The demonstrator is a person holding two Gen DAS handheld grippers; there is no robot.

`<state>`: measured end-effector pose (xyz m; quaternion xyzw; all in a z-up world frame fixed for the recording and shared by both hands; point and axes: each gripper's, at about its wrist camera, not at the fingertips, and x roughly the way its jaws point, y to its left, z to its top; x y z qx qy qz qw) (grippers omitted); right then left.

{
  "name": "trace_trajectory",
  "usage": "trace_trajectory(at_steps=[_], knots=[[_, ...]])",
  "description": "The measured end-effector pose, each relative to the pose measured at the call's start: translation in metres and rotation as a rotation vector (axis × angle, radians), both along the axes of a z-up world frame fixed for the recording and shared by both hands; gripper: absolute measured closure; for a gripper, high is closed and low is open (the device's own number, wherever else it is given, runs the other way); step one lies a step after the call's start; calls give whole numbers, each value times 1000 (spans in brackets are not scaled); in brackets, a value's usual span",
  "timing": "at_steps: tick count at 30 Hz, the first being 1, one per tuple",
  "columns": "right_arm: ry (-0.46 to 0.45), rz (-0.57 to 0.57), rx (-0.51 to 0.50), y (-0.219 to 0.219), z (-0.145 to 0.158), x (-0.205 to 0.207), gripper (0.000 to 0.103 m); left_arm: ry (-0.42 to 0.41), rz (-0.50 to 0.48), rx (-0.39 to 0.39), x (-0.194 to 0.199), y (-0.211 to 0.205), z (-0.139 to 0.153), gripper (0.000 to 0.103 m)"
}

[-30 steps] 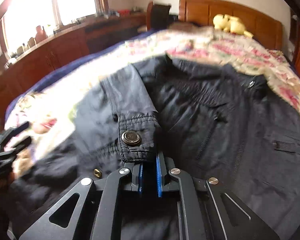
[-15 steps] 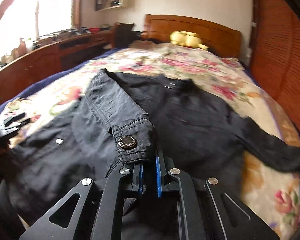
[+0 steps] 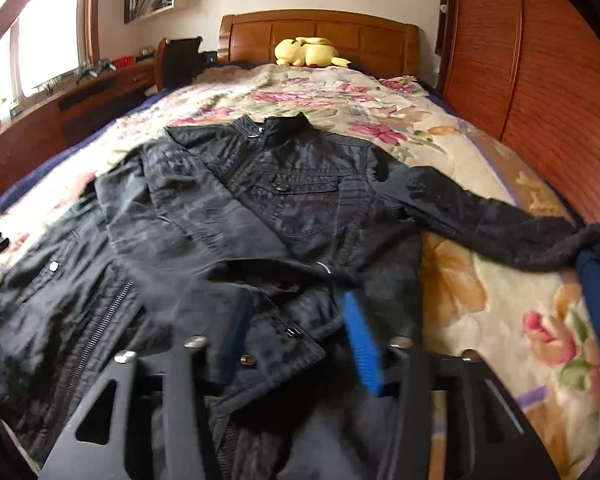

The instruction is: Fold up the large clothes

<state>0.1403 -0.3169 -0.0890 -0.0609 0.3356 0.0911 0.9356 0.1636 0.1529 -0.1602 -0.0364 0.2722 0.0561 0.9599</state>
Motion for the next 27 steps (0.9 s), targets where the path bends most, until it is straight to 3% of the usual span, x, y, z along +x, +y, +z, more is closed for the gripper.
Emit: trace_trajectory(at_steps=[4,9,15,22,27], knots=[[21,86,-15,7,-21,2,49,38,-20,-5,6,2,1,36],[96,107,-4,3,-56,18,49,45,-18,4,8,1,19,36],[77,104,26,-3,-61,27,48,12,-36,32,19,-24,59,36],[61,102,47,-5,-64,23,48,2,-199,-51,65,-100,83,36],[60,101,73,-9,-64,21,48,0,-299,-41,103,-154,85,36]])
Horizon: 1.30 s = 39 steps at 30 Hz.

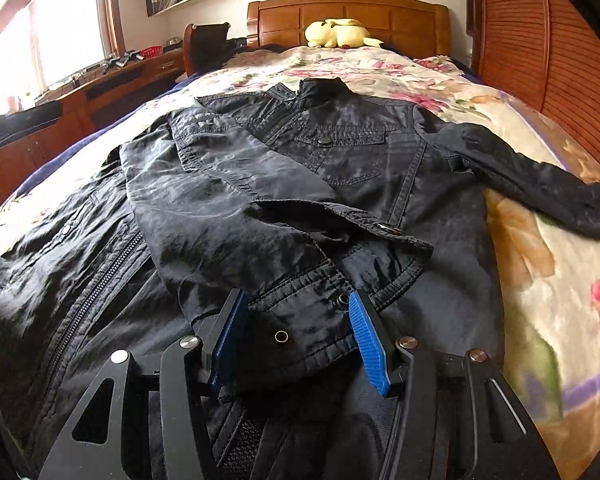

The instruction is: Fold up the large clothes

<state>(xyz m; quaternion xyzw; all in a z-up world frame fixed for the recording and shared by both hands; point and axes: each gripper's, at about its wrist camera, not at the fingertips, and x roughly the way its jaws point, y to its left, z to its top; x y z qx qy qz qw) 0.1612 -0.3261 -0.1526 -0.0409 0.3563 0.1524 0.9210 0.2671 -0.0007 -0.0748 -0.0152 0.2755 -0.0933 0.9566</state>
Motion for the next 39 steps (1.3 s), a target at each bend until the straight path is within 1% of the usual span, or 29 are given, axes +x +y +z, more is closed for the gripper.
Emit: trace_trajectory(at_steps=[5,8,10,15,20,22,24,27,29,32,34,39], knots=[[-2,-4,20,-3,2,-1,48,0,-67,16,38,-34,-5,36],[-4,-8,30,-4,2,-2,48,17,-100,34,58,-50,-20,36],[-4,-12,38,-5,2,-3,48,28,-113,49,65,-58,-30,36],[-7,-22,45,-6,2,-3,48,50,-157,77,66,-68,-55,36],[-13,-30,30,-3,3,-4,48,70,-189,42,64,-69,-70,36],[-17,-35,31,-3,3,-4,48,77,-195,29,62,-68,-71,36],[-24,-63,34,-7,5,-5,48,71,-196,15,62,-65,-70,36],[-22,-97,80,-20,14,-6,48,66,-206,0,60,-64,-70,36],[-21,-129,93,-31,22,-6,48,71,-215,0,60,-64,-71,36],[-55,-181,45,-53,41,-5,48,70,-224,8,60,-66,-71,36],[-86,-238,-48,-67,53,1,48,63,-233,18,58,-68,-71,36],[-99,-314,-151,-109,67,26,48,48,-248,38,54,-72,-69,36]])
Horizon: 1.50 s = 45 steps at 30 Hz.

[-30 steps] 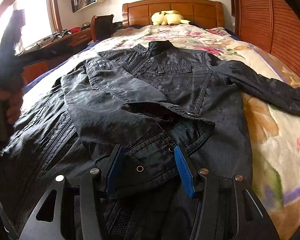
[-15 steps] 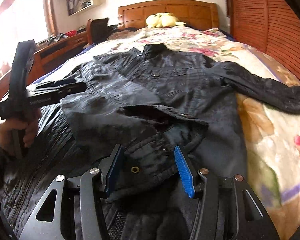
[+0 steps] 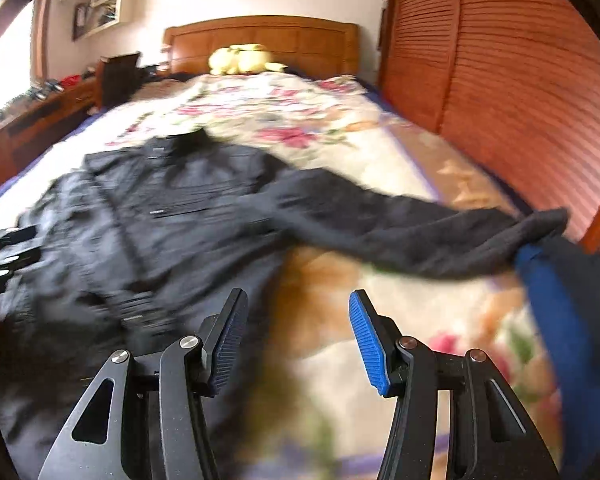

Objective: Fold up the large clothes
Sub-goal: 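Reach the right tool to the other sleeve cuff and grasp it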

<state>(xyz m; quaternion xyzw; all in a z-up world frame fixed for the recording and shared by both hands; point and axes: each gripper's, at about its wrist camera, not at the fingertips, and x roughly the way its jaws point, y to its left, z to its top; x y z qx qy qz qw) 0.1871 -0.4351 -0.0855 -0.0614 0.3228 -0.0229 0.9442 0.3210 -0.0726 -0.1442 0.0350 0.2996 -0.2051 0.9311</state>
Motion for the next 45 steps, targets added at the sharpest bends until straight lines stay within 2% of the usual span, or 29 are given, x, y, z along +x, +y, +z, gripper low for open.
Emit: trace_trajectory(at_steps=[5,10,18,24,29,33,34,36,39,45], knots=[[25,-127,-13,-53,14,36,48,2,-5,8,0,-2,-1,36],[27,-257,-93,-99,36,66,48,5,-9,11,0,-3,-2,36],[33,-443,7,-155,60,92,48,12,-13,17,0,-4,-4,36],[87,-528,77,-166,48,122,48,18,-18,21,1,-5,-4,36],[177,-588,56,-173,29,150,49,19,-19,21,1,-5,-4,36],[240,-593,16,-169,13,171,68,20,-20,21,2,-5,-5,36],[244,-580,1,-166,12,175,79,21,-21,21,2,-5,-5,36],[239,-561,-20,-160,11,180,85,21,-22,22,2,-5,-5,36],[176,-474,-41,-133,19,179,89,14,-24,25,0,-5,-5,36],[62,-288,-89,-48,53,156,91,10,-16,30,-3,-5,-5,36]])
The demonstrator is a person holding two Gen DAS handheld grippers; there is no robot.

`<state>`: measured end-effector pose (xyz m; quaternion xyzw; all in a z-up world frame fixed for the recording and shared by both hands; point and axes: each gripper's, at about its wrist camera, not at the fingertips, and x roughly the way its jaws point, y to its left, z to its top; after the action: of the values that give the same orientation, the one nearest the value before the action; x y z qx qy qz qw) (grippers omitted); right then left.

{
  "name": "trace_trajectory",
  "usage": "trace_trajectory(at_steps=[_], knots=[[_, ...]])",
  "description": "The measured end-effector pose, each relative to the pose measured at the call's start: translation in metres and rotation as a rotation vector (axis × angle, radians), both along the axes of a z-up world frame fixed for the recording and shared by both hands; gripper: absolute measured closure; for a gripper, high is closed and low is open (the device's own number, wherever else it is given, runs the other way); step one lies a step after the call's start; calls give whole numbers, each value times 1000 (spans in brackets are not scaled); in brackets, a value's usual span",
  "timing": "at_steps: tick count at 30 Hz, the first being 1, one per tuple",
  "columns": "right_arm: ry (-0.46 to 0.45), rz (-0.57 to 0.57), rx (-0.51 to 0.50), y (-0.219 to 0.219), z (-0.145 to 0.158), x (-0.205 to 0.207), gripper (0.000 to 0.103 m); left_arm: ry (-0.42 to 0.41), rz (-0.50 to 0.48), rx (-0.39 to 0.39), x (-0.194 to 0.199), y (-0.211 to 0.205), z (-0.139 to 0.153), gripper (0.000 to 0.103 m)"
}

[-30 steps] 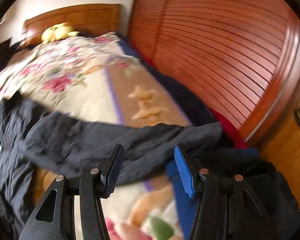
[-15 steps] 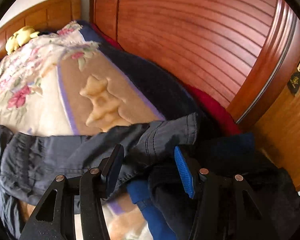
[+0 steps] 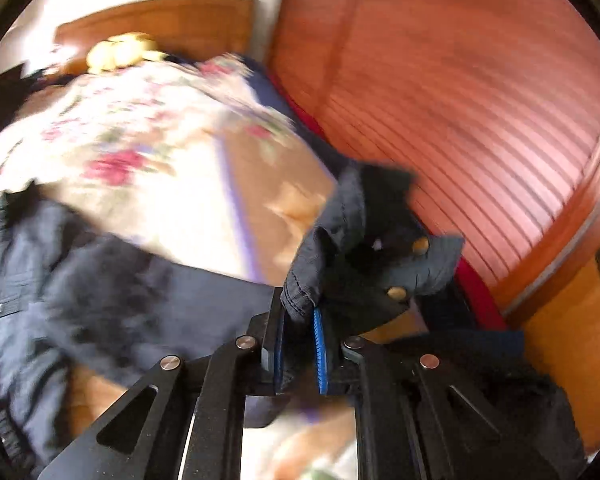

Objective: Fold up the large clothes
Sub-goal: 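Reach the right tool to the other sleeve cuff and grasp it, then lift the sleeve with the right tool and lay it across the jacket body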

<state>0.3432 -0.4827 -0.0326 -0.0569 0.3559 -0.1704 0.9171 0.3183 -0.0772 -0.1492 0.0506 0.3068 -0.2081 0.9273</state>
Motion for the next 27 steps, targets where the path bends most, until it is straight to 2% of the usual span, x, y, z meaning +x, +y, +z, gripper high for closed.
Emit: trace_trajectory(at_steps=[6,10,15,19,27], knots=[[-87,223,-10,100,39,-35,92,15,44,11,-5,4,1,36],[-113,330,1,151,48,-59,92,45,34,19,-13,3,4,36],[-123,412,20,192,43,-91,93,50,33,-5,-40,11,17,36],[-138,455,34,207,43,-114,93,51,45,-7,-69,28,26,36],[-217,543,65,251,73,-143,93,32,106,-3,-113,75,42,36]])
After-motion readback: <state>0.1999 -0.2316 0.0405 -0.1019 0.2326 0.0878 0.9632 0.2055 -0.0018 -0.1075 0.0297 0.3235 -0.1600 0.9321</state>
